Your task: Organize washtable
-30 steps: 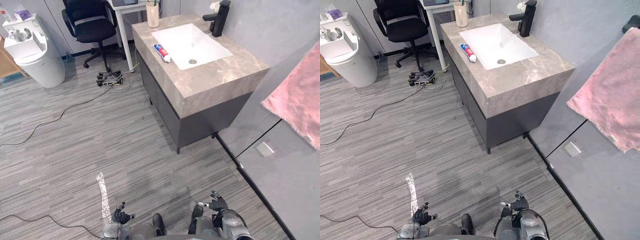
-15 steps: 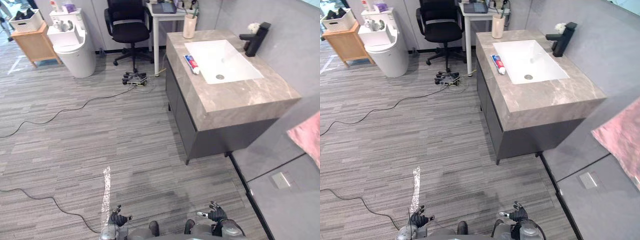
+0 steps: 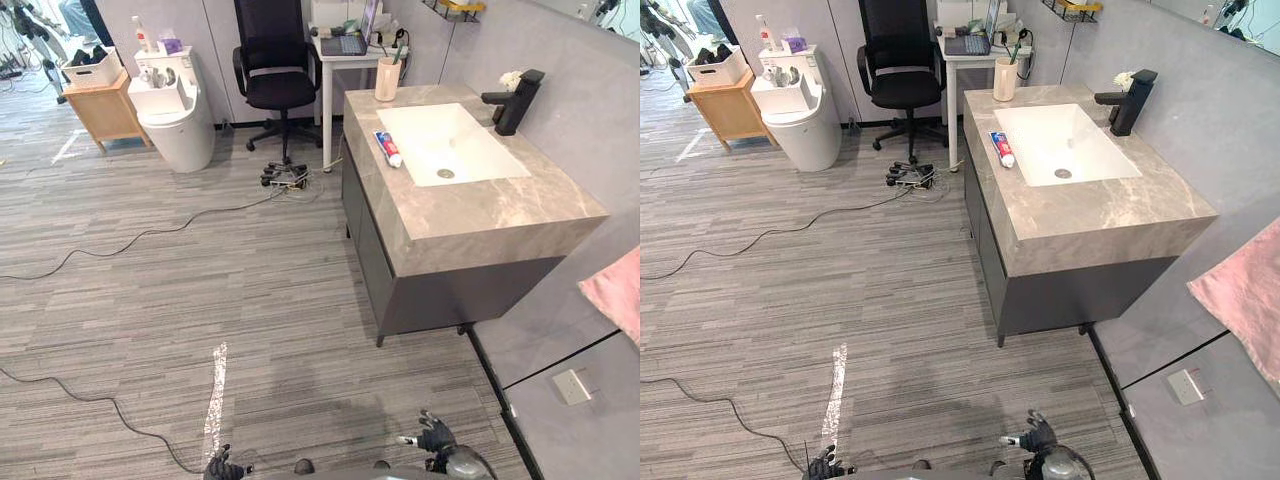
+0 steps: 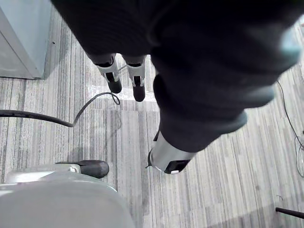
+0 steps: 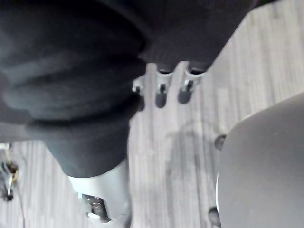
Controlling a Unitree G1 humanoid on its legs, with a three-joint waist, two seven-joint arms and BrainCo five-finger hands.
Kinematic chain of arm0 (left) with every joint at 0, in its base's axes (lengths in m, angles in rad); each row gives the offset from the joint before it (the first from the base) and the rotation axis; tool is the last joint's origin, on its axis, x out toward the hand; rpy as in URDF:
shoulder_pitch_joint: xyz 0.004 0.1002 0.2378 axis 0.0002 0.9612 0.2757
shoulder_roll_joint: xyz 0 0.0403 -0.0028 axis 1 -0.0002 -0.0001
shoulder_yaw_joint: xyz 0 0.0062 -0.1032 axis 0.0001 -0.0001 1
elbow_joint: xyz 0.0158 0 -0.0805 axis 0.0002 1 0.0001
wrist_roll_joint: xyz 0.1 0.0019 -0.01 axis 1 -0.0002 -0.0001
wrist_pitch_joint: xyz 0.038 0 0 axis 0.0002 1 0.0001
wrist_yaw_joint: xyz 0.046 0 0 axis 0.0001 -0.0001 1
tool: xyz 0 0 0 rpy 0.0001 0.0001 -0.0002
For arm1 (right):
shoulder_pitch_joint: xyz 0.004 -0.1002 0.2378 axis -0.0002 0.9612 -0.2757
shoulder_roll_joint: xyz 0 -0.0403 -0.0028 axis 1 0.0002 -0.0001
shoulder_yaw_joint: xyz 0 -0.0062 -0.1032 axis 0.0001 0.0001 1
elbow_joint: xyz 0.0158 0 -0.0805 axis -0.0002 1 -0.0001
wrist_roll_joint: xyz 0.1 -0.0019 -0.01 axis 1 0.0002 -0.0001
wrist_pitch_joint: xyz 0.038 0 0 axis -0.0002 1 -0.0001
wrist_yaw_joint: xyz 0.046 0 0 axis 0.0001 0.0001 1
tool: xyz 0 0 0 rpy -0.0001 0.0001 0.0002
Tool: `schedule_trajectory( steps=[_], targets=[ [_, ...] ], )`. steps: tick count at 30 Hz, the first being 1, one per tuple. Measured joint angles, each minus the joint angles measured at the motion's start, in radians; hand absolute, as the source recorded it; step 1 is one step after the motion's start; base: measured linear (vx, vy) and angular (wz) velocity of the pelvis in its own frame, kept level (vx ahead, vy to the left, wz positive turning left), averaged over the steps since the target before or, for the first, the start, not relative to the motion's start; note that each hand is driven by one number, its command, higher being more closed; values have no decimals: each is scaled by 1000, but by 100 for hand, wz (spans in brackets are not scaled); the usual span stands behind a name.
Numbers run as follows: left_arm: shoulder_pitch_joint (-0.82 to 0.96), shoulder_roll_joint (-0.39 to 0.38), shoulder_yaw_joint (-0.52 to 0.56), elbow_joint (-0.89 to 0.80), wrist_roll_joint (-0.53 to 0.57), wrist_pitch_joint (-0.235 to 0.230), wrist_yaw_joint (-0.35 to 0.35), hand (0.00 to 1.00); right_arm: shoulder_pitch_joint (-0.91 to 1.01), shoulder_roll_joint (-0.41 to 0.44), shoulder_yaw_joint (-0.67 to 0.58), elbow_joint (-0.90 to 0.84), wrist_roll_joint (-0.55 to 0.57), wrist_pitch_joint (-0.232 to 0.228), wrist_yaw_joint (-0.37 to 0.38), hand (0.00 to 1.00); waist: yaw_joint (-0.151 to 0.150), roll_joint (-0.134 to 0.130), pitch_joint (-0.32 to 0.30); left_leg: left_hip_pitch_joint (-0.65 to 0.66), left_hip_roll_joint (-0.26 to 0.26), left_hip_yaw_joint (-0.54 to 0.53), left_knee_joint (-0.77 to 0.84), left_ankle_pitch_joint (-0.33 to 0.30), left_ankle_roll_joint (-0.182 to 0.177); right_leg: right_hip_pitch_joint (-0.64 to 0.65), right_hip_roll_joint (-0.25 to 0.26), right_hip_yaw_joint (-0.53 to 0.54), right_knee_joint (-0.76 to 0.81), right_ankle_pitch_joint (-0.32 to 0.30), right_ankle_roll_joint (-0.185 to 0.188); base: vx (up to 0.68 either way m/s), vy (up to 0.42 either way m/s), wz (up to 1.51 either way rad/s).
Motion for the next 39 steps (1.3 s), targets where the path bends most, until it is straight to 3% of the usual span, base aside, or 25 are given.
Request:
schedule_trajectory(
  steps=[5,7,9,13,17,20,22,24,25,26,27,29,31,33,34,35,36,38,39],
  targets=[
    [-2,7,-16,-1,-10,0,0,0,7,-2,-25,0,26,9,-24,0,7,-4,7,11,10,37,18,7,-8,53,1,-21,-66,26,0,-36,-10,10],
    [-16,12,-15,-5,-11,0,0,0,-18,-2,-18,-2,31,12,-24,0,8,-7,54,-60,22,40,174,-65,-14,47,0,-22,-44,12,-3,-68,-2,-1],
    [-38,9,-15,-6,-25,0,0,0,-34,-7,-21,-13,31,12,-24,0,11,13,105,-130,48,51,316,-126,-56,34,4,-31,-10,-3,-2,-107,14,7],
    [-45,7,-15,-9,-50,1,2,0,-34,-13,-28,-24,17,24,-33,0,29,19,121,-141,93,169,322,-154,-70,38,-14,-69,-10,-13,8,-33,18,34],
    [-37,3,-1,1,-52,8,4,0,-50,-6,-23,-17,-5,31,-45,0,51,13,121,-122,74,201,247,-91,-21,39,-30,-81,-47,5,23,87,27,16],
    [-39,-1,13,1,-52,8,4,0,-58,-6,-24,0,-23,32,-45,0,62,9,122,-121,65,208,257,-102,-3,47,-38,-76,-60,1,34,138,32,-6],
    [-39,-2,24,2,-51,12,2,0,-60,-1,-27,1,-36,32,-45,0,61,5,124,-120,56,208,289,-147,31,33,-59,-77,12,-61,63,137,66,1],
    [-41,9,25,4,-50,17,3,0,-56,-1,-33,4,-38,35,-44,0,57,-18,128,-83,16,218,299,-193,36,-81,-133,-57,337,-163,94,130,117,-10],
    [-43,12,24,3,-50,17,3,0,-59,0,-28,2,-38,35,-43,0,57,-24,128,-78,9,217,298,-199,41,-127,-147,-52,434,-164,89,196,149,-6],
    [-48,17,24,-1,-49,17,2,0,-79,8,-18,0,-38,35,-43,0,51,-38,136,-47,-6,217,290,-203,58,-198,-171,-39,592,-140,55,181,112,2],
    [-53,21,24,-1,-49,18,3,0,-89,24,-18,9,-38,34,-43,0,42,-48,154,-10,-11,217,281,-210,71,-248,-173,-20,705,-156,48,281,98,7],
    [-54,25,24,-2,-50,20,3,0,-106,38,-7,24,-38,33,-42,0,32,-55,156,33,9,217,272,-232,72,-280,-126,-31,696,-210,31,299,4,5],
    [-57,25,24,-1,-50,20,2,0,-110,37,0,21,-37,31,-42,0,30,-53,159,78,31,218,240,-239,63,-317,-68,-78,611,-219,8,300,-26,1],
    [-63,31,25,-1,-49,20,0,0,-106,36,-5,19,-38,31,-42,0,27,-64,153,115,24,209,199,-239,34,-328,2,-85,379,-134,-17,402,-64,34],
    [-83,10,42,-1,-45,19,1,0,-96,34,-49,17,-37,31,-41,0,21,-56,147,148,21,161,203,-265,-1,-308,17,-45,346,-25,-114,556,-111,74],
    [-90,-13,56,-6,-43,14,0,0,-92,33,-73,16,-38,31,-42,0,16,-34,139,137,37,146,251,-268,-7,-291,18,-66,343,-61,-116,634,-163,87],
    [-96,-29,66,-11,-41,14,0,0,-91,35,-100,9,-37,32,-42,0,8,-14,140,100,69,129,365,-289,-40,-260,22,-93,340,-85,-124,442,-150,62],
    [-104,-41,85,-26,-40,16,0,0,-69,45,-105,-28,-38,37,-44,0,7,0,143,-25,154,108,708,-308,-79,-176,57,-117,310,-120,-133,393,-156,34],
    [-104,-49,88,-40,-41,16,0,0,-64,46,-104,-32,-38,40,-44,0,9,3,144,-58,183,109,801,-309,-81,-150,70,-120,299,-129,-137,325,-82,3]
  ],
)
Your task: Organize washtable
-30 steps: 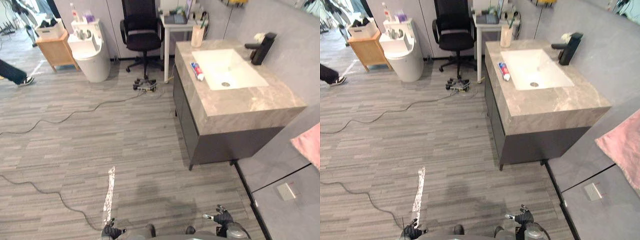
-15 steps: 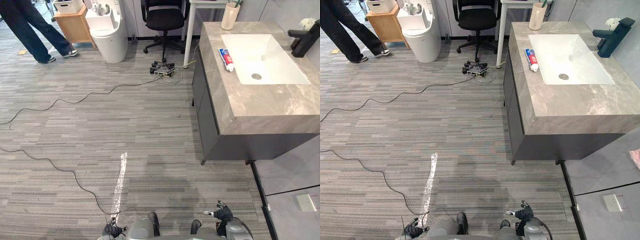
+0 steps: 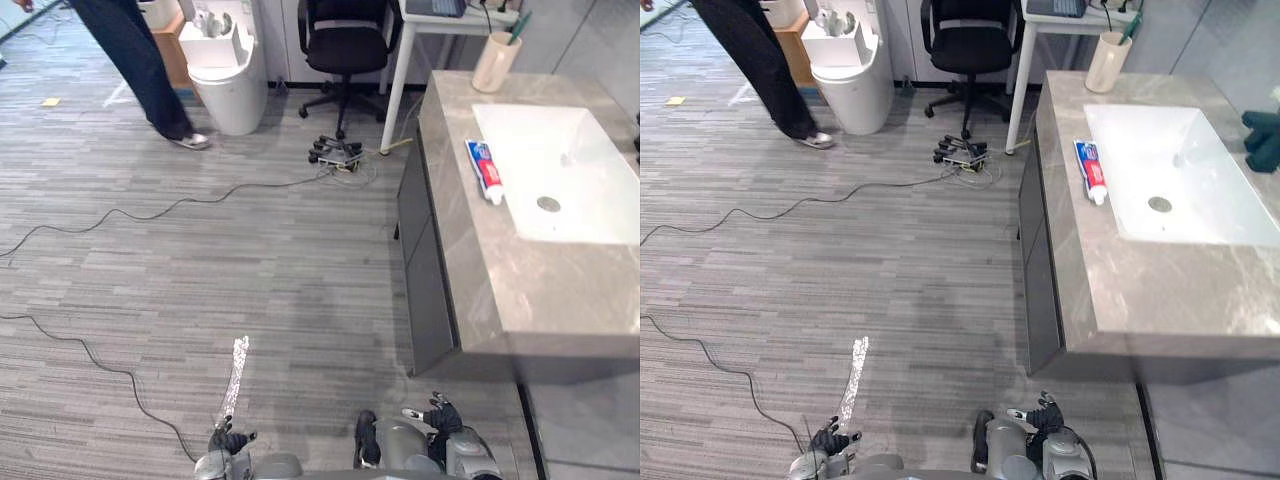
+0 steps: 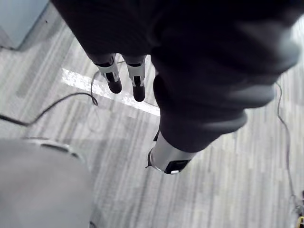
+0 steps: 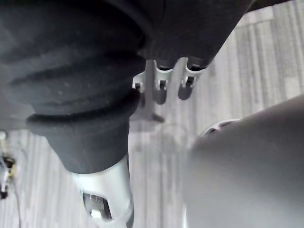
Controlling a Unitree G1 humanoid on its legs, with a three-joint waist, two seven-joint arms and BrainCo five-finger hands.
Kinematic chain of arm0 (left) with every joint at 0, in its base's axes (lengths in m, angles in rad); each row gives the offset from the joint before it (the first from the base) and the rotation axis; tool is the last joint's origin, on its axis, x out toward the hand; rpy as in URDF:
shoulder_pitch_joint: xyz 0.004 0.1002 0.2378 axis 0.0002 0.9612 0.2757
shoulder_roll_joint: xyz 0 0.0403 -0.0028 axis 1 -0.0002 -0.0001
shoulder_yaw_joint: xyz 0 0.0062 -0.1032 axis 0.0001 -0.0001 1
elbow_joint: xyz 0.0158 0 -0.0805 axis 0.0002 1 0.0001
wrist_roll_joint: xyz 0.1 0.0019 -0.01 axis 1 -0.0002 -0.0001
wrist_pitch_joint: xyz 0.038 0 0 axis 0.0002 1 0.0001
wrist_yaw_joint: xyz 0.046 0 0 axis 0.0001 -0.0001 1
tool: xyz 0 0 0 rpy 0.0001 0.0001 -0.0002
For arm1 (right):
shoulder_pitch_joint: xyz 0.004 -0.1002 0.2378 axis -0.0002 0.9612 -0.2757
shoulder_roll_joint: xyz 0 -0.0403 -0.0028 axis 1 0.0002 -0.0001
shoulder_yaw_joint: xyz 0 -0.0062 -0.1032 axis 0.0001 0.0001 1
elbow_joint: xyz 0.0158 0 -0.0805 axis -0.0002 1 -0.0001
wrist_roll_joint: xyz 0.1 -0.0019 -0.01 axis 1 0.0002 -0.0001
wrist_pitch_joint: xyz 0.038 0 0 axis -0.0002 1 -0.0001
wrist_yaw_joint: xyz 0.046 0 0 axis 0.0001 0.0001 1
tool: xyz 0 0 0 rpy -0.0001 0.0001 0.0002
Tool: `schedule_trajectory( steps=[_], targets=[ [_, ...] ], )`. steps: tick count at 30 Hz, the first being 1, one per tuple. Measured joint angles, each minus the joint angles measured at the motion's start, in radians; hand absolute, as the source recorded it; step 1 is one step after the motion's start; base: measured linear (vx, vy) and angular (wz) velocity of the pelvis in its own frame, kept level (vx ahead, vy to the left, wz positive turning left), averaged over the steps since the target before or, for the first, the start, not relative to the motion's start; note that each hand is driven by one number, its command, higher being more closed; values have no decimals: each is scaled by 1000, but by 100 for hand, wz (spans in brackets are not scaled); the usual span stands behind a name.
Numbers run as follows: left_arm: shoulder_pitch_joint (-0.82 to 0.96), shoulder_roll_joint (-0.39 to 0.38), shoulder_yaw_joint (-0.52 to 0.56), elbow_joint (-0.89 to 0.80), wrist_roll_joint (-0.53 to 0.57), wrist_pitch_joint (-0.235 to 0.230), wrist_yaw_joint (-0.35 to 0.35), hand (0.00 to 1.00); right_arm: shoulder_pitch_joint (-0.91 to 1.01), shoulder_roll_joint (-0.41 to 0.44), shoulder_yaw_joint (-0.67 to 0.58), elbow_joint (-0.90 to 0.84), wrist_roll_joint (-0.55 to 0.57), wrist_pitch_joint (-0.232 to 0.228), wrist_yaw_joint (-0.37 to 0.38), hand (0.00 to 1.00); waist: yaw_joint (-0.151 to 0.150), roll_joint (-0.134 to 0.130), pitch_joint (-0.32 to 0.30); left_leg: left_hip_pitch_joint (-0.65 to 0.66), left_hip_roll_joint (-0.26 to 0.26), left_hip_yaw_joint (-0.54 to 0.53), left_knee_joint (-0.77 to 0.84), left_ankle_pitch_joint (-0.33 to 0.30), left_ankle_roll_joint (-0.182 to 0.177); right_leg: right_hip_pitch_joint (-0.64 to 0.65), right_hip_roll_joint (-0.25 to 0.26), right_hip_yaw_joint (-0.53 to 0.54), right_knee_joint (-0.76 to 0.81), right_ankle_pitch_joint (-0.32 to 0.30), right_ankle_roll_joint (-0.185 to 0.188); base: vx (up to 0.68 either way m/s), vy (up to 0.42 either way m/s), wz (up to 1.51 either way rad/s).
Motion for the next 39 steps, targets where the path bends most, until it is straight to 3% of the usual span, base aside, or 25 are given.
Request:
schedule_trajectory(
  steps=[2,4,8,9,10,11,12,14,16,18,22,25,27,28,30,32,34,36,38,39],
  targets=[
    [-2,-15,5,-35,1,-1,0,0,12,9,-4,1,1,11,-3,0,10,-12,-1,-89,59,11,149,-4,4,63,10,1,-5,-29,-6,300,-37,-19],
    [-17,-25,5,-47,2,-2,-1,0,20,13,-32,7,0,13,-6,0,26,-22,-4,-128,78,25,77,-5,6,86,11,35,-25,-33,-2,208,27,-50],
    [-20,-22,9,-43,2,-2,2,0,22,20,-90,17,1,14,-9,0,24,-37,-2,-159,42,-44,-263,9,-1,99,-24,137,-36,-42,47,182,217,-66],
    [-26,-22,8,-25,2,-1,2,0,22,17,-102,19,1,13,-9,0,24,-23,-10,-147,26,-82,-353,56,-15,98,-34,168,-29,-52,77,165,357,-71],
    [-27,-24,6,-9,3,-2,3,0,25,9,-114,21,1,13,-8,0,24,-13,-16,-128,18,-82,-370,142,-9,98,-40,195,-26,-61,105,188,470,-76],
    [-29,-20,3,-1,3,-2,3,0,32,22,-120,27,1,14,-9,0,25,-36,-28,-114,-7,-52,-360,141,8,105,-68,228,-37,-64,133,121,333,-52],
    [-28,-12,4,0,5,-2,3,0,37,30,-120,27,0,13,-7,0,25,-42,-37,-116,-20,-41,-358,128,19,106,-82,235,-51,-62,144,167,390,-40],
    [-31,-3,1,1,28,0,2,0,48,53,-142,26,0,14,-7,0,25,-64,-51,-129,-47,-2,-305,63,48,114,-123,250,-67,-54,178,220,403,-33],
    [-30,0,-11,1,33,0,1,0,47,62,-146,13,1,15,-3,0,26,-60,-49,-109,-65,46,-277,20,84,48,-149,274,69,-42,193,172,371,-54],
    [-25,1,-28,2,32,2,1,0,47,65,-141,-16,0,14,0,0,23,-59,-47,-67,-84,93,-283,1,113,-69,-177,265,288,10,182,133,231,-46],
    [-27,-1,-26,0,32,2,2,0,43,62,-122,-27,0,12,0,0,20,-57,-45,38,-99,118,-376,-3,121,-156,-165,153,452,-39,188,170,138,-24],
    [-26,-17,-28,1,32,2,1,0,25,48,-89,-25,-1,9,1,0,17,-49,-38,114,-110,147,-464,-1,119,-191,-118,17,283,-52,156,215,-7,-17],
    [-31,-15,-42,14,32,0,0,0,17,47,-80,-21,-1,9,1,0,8,-51,-36,144,-133,144,-516,7,102,-186,-98,-19,107,-1,116,224,-63,13],
    [-33,-15,-43,26,32,1,-1,0,21,46,-81,-20,1,9,2,0,4,-50,-33,160,-149,124,-538,3,85,-177,-98,-9,69,64,47,307,-96,31],
    [-38,-47,-47,39,33,1,-3,0,9,22,-89,-26,-1,8,3,0,-11,17,-32,193,-121,76,-548,0,64,-149,-85,-53,99,-6,36,385,-117,49],
    [-49,-53,-43,35,34,1,-8,0,9,20,-94,-30,-2,7,2,0,-19,25,-28,154,-93,45,-404,-3,39,-103,-86,-86,109,-47,22,384,-164,53],
    [-45,-52,-24,16,37,2,-17,0,21,19,-70,-36,-1,13,1,0,-14,16,-22,15,-9,-3,-26,17,-40,-14,-45,-99,66,-73,7,391,-184,13],
    [-38,-52,-15,-16,37,3,-19,0,26,20,-48,-38,0,13,-1,0,2,21,-22,-74,57,-3,182,16,-39,51,1,-63,26,-80,-5,318,-60,-67],
    [-33,-56,-9,-41,40,3,-19,0,30,23,-46,-37,1,15,-1,0,3,13,-23,-124,74,12,164,12,-31,94,16,-18,-1,-81,-6,297,8,-89],
    [-38,-59,0,-48,40,1,-20,0,33,26,-48,-35,2,16,-1,0,5,0,-19,-154,69,4,106,-2,-8,108,19,29,-8,-80,-6,275,106,-96]
  ],
)
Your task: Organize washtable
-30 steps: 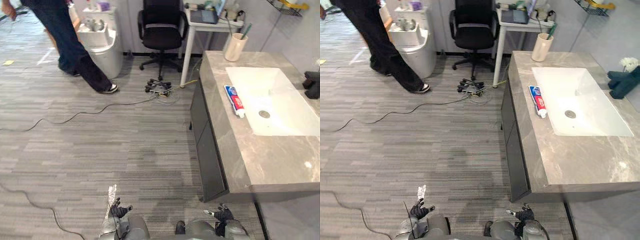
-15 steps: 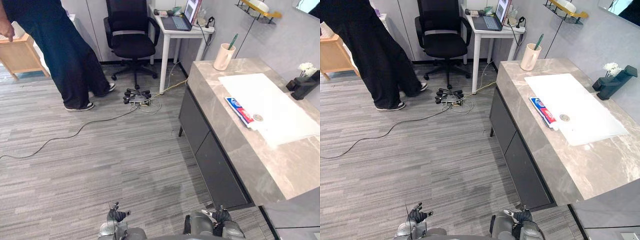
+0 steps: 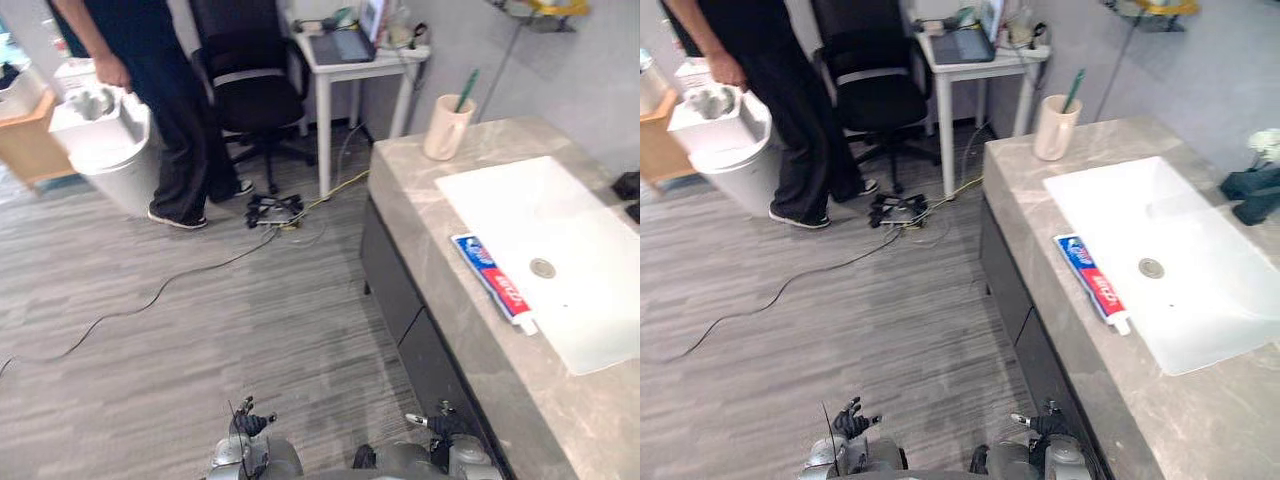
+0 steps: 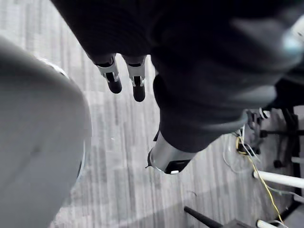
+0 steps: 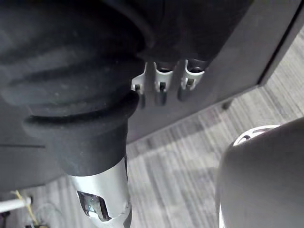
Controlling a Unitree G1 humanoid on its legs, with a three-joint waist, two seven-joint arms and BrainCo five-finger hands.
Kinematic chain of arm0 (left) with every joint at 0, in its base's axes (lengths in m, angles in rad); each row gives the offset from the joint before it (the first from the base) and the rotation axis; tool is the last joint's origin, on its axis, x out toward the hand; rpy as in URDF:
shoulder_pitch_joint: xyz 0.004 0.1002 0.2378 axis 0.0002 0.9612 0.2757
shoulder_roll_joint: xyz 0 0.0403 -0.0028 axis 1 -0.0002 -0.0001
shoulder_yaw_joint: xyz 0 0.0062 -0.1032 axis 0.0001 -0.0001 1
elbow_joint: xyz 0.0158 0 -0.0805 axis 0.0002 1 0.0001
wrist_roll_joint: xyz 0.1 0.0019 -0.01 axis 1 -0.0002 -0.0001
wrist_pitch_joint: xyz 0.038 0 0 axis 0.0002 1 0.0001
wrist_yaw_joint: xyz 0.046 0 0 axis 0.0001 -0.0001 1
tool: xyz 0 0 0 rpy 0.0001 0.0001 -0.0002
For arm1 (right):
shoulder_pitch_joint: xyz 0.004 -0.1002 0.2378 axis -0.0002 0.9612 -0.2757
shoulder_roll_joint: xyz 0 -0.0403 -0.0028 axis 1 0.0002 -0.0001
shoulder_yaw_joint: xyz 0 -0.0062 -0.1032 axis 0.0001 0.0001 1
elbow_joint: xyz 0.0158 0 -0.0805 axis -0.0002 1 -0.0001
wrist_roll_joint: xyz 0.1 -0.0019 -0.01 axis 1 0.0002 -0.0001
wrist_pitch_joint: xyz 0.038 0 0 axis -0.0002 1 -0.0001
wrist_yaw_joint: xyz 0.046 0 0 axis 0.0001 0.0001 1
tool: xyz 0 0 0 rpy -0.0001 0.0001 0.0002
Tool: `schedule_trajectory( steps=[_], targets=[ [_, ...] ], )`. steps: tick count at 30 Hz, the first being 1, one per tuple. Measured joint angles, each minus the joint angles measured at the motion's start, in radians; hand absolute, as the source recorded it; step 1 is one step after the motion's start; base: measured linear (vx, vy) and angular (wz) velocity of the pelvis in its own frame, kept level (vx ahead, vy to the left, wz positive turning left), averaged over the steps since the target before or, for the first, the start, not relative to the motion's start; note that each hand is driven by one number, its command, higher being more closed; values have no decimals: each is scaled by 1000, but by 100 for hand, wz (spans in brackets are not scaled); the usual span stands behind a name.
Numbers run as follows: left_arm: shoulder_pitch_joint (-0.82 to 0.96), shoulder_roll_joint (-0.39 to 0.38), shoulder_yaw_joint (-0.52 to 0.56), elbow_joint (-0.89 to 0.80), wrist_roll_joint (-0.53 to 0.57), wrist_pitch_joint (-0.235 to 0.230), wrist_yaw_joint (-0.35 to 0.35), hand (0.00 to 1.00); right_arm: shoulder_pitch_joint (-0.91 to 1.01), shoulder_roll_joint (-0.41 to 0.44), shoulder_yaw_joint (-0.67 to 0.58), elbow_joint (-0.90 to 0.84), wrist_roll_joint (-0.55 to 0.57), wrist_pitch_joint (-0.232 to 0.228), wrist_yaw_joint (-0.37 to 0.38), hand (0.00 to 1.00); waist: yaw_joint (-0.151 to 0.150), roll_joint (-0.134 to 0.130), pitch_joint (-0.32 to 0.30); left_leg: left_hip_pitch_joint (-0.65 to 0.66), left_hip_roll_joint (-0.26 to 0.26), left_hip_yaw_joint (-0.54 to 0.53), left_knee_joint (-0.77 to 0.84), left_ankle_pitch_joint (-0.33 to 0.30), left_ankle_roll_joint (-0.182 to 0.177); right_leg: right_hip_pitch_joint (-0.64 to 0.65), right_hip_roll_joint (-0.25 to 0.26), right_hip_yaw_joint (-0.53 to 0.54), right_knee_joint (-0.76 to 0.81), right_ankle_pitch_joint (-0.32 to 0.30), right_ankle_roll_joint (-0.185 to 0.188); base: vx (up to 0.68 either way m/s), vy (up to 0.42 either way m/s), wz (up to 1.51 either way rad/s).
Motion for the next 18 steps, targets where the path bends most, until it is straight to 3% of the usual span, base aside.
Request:
schedule_trajectory(
  steps=[1,2,4,5,6,8,10,12,14,15,18],
  targets=[
    [-4,0,6,-3,0,-1,0,0,-1,4,-3,-1,1,1,-1,0,5,3,-1,-16,-5,-15,-49,-8,14,12,0,37,-8,1,1,296,184,-134],
    [-12,-2,5,-2,0,-1,0,0,-1,6,-3,-1,3,2,-1,0,17,-12,3,-37,-21,-65,-134,-9,15,15,-2,93,-10,3,6,232,203,-119],
    [-17,-5,4,-3,-1,-5,1,0,1,6,-7,0,8,8,-2,0,21,-12,3,-55,-60,-182,-253,-4,8,22,-5,152,-14,-3,37,157,217,-114],
    [-14,-18,0,3,-1,-5,1,0,8,1,-7,-1,10,9,-2,0,18,2,-7,-51,-75,-273,-354,21,-11,13,-2,193,-5,-21,71,208,441,-122],
    [-14,-25,-4,13,-1,-7,1,0,19,-7,-6,-2,9,10,-2,0,19,19,-23,-45,-87,-287,-358,93,-20,9,-4,233,23,-48,106,209,469,-110],
    [-18,-5,1,24,0,-7,1,0,46,16,-5,-5,11,15,0,0,14,-33,-48,-27,-123,-201,-329,43,14,-2,-60,295,41,-70,145,204,393,-88],
    [-28,3,5,26,0,-10,1,0,51,22,1,-4,5,18,5,0,29,-52,-59,-17,-122,-124,-313,13,36,-55,-84,305,100,-60,159,150,311,-112],
    [-19,18,3,31,-1,-10,2,0,31,34,0,-7,-4,17,9,0,42,-71,-58,48,-118,22,-340,-12,67,-161,-150,197,247,-8,161,110,278,-163],
    [-18,18,-4,33,-2,-9,2,0,23,32,-2,-14,-5,15,17,0,37,-65,-55,97,-116,75,-375,-13,71,-188,-181,106,285,12,145,113,187,-114],
    [-15,20,-3,49,-2,-8,3,0,21,31,-2,-14,-8,15,22,0,23,-60,-53,164,-110,141,-430,-13,72,-188,-195,-13,285,8,142,118,124,-101],
    [-18,21,-9,73,-7,-8,3,0,16,27,-2,-10,-28,14,22,0,18,-52,-56,226,-103,231,-496,-9,66,-197,-190,-149,218,10,139,113,42,-100]
  ],
)
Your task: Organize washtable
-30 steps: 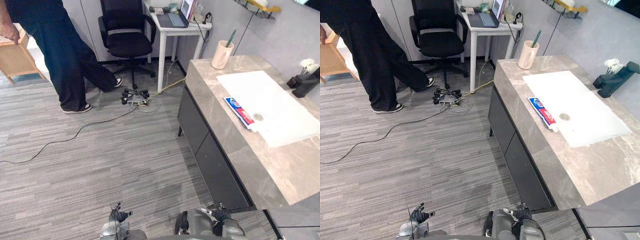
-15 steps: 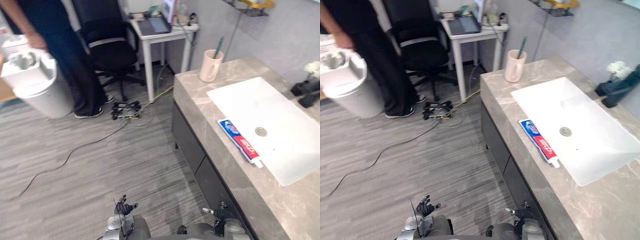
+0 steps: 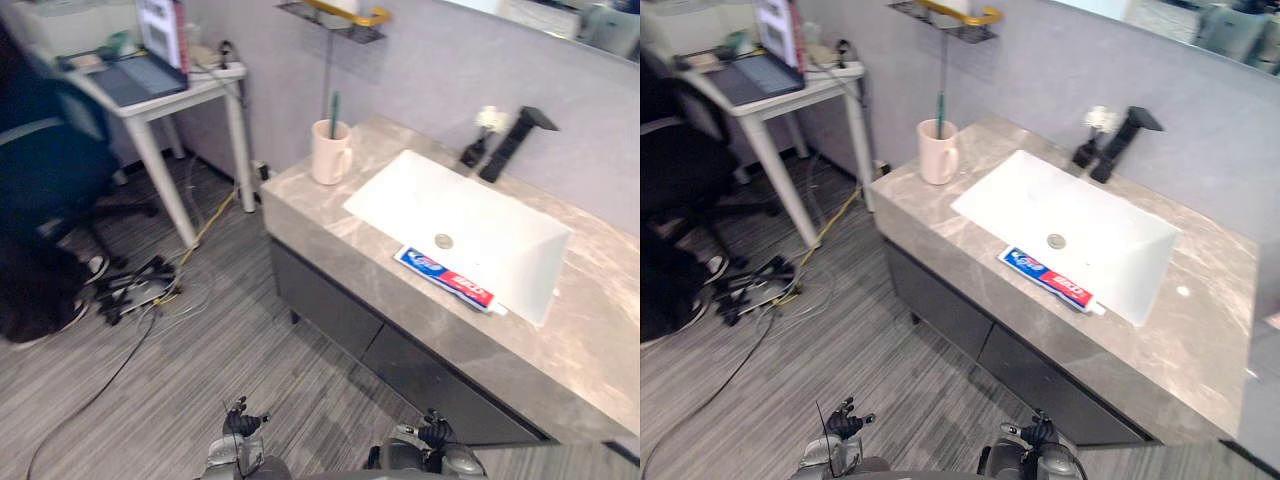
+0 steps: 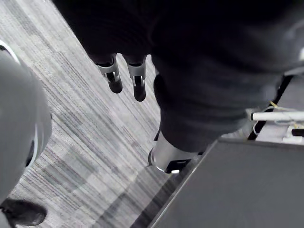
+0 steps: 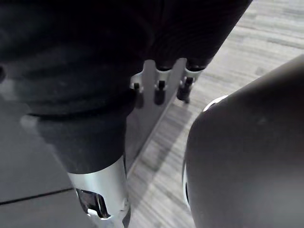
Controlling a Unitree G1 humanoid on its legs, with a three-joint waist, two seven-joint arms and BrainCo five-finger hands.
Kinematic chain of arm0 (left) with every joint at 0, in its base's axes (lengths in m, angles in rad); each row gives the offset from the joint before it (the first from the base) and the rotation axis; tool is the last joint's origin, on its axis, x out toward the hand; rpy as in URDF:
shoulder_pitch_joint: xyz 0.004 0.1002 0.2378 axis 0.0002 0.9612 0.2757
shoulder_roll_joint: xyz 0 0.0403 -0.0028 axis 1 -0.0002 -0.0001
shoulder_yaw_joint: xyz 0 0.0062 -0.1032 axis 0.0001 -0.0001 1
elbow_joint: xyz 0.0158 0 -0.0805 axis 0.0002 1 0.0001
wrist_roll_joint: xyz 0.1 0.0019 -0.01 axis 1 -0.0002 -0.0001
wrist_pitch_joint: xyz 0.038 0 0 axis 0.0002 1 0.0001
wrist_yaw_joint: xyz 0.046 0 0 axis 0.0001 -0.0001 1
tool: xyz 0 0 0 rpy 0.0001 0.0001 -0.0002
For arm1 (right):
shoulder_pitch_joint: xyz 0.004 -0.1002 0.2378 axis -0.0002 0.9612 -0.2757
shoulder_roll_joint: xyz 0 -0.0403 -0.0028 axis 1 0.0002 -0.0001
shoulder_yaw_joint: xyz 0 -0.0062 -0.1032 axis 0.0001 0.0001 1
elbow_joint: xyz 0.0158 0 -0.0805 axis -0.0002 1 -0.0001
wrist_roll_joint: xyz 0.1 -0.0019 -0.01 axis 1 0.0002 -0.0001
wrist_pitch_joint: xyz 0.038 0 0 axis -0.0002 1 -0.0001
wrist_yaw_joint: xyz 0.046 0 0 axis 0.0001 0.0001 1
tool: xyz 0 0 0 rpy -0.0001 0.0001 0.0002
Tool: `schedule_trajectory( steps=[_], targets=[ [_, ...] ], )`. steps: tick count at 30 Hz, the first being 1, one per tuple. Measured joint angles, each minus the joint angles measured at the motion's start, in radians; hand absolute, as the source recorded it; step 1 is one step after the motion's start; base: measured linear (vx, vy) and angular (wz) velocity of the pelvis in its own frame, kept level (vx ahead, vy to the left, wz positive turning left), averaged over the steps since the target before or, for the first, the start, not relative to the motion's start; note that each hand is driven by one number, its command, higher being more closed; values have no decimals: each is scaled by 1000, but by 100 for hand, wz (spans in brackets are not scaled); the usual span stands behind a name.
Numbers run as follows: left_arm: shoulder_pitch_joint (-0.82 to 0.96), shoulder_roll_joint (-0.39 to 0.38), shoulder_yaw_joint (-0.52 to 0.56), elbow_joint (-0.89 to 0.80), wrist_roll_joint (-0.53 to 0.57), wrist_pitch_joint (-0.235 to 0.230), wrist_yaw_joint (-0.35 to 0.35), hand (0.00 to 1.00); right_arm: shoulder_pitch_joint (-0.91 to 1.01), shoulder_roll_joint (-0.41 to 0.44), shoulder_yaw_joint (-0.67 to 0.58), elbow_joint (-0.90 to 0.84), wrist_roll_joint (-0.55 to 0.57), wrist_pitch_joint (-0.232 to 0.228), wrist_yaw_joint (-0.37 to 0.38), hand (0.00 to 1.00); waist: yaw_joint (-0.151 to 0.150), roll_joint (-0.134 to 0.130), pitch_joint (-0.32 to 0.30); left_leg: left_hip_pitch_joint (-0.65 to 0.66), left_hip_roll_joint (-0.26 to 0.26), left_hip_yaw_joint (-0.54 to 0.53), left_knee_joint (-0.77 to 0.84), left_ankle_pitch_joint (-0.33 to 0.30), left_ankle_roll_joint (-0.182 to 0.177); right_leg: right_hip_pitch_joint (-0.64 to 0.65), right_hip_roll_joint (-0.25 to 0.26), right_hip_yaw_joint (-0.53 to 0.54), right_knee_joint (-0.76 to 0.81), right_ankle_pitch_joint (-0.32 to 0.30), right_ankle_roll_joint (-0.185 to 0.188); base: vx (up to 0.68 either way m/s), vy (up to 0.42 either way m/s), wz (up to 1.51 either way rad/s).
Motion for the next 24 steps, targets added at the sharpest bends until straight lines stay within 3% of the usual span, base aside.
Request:
schedule_trajectory(
  steps=[1,3,6,8,10,11,12,14,16,19,20,21,22,24],
  targets=[
    [-5,7,-25,17,-1,0,-1,0,-6,-5,0,9,-6,-2,0,0,-3,5,0,16,-3,34,-26,4,-7,-3,0,-71,-77,11,-3,153,-14,-80],
    [-23,18,-64,56,-1,6,-3,0,-21,-24,-7,42,-8,0,0,0,-13,15,1,49,-15,47,-82,26,-23,16,8,-149,-146,62,-73,259,-63,-56],
    [-22,-14,-87,54,1,7,-5,0,-28,-44,-51,56,-5,-8,1,0,-23,66,7,118,-36,30,-164,81,-47,47,25,-146,-165,52,-92,229,-53,-28],
    [-21,-20,-98,50,7,6,-7,0,-25,-42,-67,56,-5,-9,0,0,-31,72,6,117,-21,7,-88,98,-72,102,39,-146,-214,50,-88,195,-67,-13],
    [-14,-24,-95,26,8,5,-14,0,-11,-41,-61,54,-5,-9,0,0,-28,71,8,54,32,-32,157,100,-76,176,68,-135,-279,52,-83,136,-70,-28],
    [1,-26,-94,-7,8,5,-23,0,-5,-40,-54,44,-5,-8,-1,0,-23,79,11,-17,88,-76,374,136,-100,216,97,-110,-308,51,-83,108,-1,-70],
    [18,-28,-94,-34,8,2,-24,0,-2,-45,-38,42,-5,-1,-2,0,-8,86,13,-85,128,-124,539,148,-95,242,122,-68,-319,33,-99,109,40,-84],
    [28,-24,-89,-61,6,-4,-25,0,0,-43,-41,35,-3,2,-3,0,1,84,16,-169,140,-156,607,74,-58,262,130,10,-317,25,-93,110,93,-110],
    [40,-23,-75,-68,-1,-11,-23,0,0,-43,-42,34,1,2,-3,0,4,82,17,-205,136,-168,516,57,-34,258,127,63,-316,25,-87,100,145,-110],
    [42,-17,-74,-69,-2,-15,-20,0,3,-41,-41,25,8,2,-8,0,6,80,17,-204,61,-350,149,60,-46,237,114,183,-260,-4,-31,127,270,-114],
    [46,-8,-75,-64,-3,-16,-19,0,10,-32,-39,29,7,3,-12,0,19,71,9,-170,18,-372,120,52,-64,218,92,227,-232,-11,-2,218,326,-75],
    [39,3,-76,-63,-3,-17,-11,0,16,-15,-40,29,8,1,-19,0,6,31,-12,-179,-13,-373,117,54,-56,215,67,231,-259,5,19,201,239,-42],
    [34,4,-76,-62,-2,-19,-5,0,18,-10,-39,29,6,2,-20,0,4,14,-17,-185,-21,-372,125,51,-51,219,59,231,-277,13,31,187,198,-4],
    [25,7,-77,-50,-2,-16,-3,0,25,3,-40,30,4,2,-21,0,6,13,-16,-189,-47,-366,139,46,-42,243,42,244,-334,40,42,185,238,-13]
  ],
)
